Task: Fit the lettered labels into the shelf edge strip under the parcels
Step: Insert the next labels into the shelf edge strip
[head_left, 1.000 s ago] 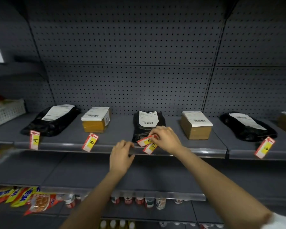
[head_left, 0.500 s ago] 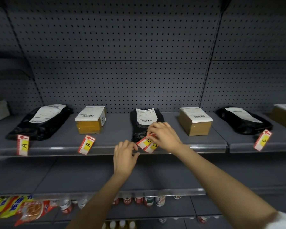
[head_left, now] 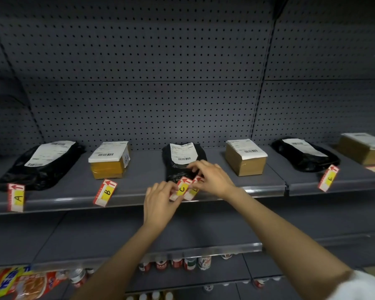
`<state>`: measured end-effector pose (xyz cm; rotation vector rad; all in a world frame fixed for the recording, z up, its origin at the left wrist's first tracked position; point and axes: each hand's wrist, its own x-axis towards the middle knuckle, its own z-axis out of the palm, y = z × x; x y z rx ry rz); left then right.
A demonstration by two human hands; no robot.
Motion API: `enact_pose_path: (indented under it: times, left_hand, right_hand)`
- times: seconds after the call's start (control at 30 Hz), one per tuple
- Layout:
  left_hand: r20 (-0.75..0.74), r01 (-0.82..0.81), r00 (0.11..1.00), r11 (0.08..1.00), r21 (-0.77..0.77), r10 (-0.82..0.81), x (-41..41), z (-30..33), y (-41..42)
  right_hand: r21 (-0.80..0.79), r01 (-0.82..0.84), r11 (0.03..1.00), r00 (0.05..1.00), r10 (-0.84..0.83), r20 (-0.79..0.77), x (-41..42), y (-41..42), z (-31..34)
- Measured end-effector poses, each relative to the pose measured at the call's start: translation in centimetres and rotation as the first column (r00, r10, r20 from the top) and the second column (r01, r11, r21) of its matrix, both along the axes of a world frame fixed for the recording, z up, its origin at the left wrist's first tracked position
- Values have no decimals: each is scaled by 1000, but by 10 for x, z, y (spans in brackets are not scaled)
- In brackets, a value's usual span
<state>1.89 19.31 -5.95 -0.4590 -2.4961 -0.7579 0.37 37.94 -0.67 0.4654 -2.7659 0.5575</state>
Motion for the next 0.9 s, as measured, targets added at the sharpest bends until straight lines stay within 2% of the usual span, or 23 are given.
enact_pose_path:
  times: [0.13, 0.27, 0.43, 0.6, 0.9]
  left_hand:
    - [2, 62, 998, 997, 47, -62, 4, 10, 25]
    - [-16, 91, 996, 994, 67, -90, 6, 11, 46]
    - [-10, 93, 996, 992, 86, -92, 12, 7, 86]
    - [30, 28, 999, 997, 75, -31, 22, 1, 134]
    - [46, -76, 996, 994, 77, 72, 47, -4, 199]
  right_hand:
    - [53, 45, 998, 998, -47, 52, 8, 25, -1]
    - [64, 63, 996, 997, -66, 40, 15, 44, -2]
    - [79, 117, 990, 989, -124, 83, 28, 105, -1]
    - [60, 157, 986, 978, -164, 132, 36, 167, -1]
    - [46, 76, 996, 986, -82, 148, 41, 227, -6]
